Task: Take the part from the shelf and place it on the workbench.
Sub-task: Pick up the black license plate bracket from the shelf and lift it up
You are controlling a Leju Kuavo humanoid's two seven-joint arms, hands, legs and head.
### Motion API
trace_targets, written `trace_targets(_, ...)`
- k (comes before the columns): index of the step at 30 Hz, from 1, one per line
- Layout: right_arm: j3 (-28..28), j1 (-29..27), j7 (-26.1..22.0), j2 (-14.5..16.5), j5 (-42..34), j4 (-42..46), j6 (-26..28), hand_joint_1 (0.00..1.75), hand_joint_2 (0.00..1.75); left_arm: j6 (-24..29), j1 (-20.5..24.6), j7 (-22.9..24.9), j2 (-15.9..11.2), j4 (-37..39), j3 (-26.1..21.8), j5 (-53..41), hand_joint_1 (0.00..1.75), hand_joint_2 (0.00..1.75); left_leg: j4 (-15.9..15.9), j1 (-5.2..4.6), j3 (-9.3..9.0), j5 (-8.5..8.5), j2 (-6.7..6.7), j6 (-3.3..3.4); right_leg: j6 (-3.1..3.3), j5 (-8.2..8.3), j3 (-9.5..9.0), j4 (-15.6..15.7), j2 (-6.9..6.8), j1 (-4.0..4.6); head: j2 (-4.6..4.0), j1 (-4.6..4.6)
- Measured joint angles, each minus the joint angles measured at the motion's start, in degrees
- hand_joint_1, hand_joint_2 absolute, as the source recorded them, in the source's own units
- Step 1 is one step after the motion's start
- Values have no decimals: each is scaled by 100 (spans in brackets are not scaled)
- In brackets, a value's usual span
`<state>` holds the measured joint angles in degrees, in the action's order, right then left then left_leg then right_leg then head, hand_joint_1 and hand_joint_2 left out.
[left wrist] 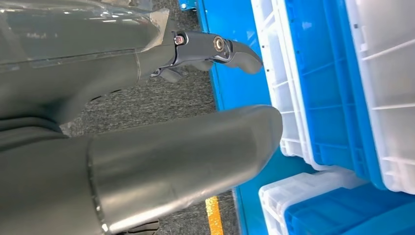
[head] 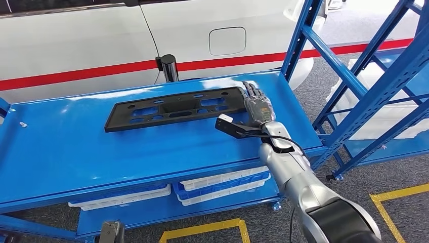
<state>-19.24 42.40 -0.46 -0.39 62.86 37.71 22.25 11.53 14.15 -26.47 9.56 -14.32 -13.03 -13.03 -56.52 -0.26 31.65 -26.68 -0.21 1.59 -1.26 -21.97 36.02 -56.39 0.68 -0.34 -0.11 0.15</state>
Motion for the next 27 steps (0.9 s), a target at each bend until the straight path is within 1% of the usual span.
trace_targets(3,79,154,-140,-1,55,-376,282,126,175,27,-1,50,-22,36,38,56,0,0,0,0,-3,0,0,0,0,0,-6,0,0,-2,0,0)
trace_targets(4,99,192,-211,1,58,-488,354,157,175,35,-2,60,-33,49,45,79,0,0,0,0,-4,0,0,0,0,0,-7,0,0,-2,0,0)
trace_targets(5,110,222,-276,4,57,-584,415,164,175,37,-4,62,-47,61,50,96,0,0,0,0,-5,0,1,0,0,0,-8,0,0,-2,0,0)
trace_targets(7,133,264,-413,13,34,-745,530,174,175,16,-10,48,-84,86,54,129,0,0,0,0,-5,1,0,0,0,0,-7,0,0,-2,0,0)
trace_targets(13,215,322,-719,60,-55,-994,777,175,175,-61,-13,27,-167,137,62,177,0,0,0,2,-5,0,0,0,0,0,-3,-1,0,-2,0,-1)
trace_targets(27,252,388,-861,81,-91,-1093,838,175,175,-73,-10,28,-210,155,98,198,0,0,0,-5,-7,0,3,0,0,0,-5,-1,3,-4,0,0)
